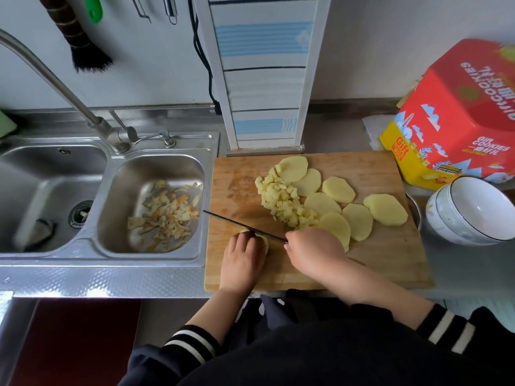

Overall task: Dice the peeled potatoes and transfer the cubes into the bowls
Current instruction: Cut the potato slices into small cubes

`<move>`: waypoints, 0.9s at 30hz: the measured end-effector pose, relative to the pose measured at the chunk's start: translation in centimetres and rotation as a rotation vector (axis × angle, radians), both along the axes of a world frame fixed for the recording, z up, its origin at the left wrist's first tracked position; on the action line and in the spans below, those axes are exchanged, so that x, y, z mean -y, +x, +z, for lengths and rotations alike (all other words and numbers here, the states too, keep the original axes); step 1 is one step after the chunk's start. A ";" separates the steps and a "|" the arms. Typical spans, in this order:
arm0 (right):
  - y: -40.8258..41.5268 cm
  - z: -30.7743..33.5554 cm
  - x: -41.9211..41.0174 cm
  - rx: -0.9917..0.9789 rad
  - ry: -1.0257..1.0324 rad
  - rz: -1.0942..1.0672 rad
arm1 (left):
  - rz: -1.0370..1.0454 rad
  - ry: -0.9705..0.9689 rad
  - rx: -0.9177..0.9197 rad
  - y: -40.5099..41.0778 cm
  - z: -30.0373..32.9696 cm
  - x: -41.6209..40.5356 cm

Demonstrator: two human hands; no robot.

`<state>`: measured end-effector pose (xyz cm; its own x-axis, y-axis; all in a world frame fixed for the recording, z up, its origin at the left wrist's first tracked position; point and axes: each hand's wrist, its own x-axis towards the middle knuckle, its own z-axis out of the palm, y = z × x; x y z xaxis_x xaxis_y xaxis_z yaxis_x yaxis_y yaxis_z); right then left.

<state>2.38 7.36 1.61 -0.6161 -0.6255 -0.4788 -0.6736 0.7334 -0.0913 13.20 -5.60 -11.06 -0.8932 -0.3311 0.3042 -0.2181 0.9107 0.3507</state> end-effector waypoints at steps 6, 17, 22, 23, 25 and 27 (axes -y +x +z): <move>-0.2 -0.4 0.3 0.022 0.004 0.000 | -0.010 0.030 -0.078 0.0 -0.6 0.2; -1.7 -1.3 -0.1 0.197 -0.007 -0.170 | -0.018 0.036 -0.065 0.0 -0.5 0.2; -0.3 -0.4 -1.2 0.116 -0.061 -0.123 | 0.039 -0.054 -0.019 0.4 0.4 -0.1; -0.1 -0.2 -1.2 0.100 -0.069 -0.109 | 0.052 -0.058 -0.002 0.5 0.5 -0.1; 0.1 0.3 -1.2 0.070 -0.063 -0.079 | 0.041 -0.057 0.018 0.6 0.5 0.0; 0.4 0.5 -1.0 0.061 -0.039 -0.058 | 0.036 -0.051 0.020 0.6 0.6 0.0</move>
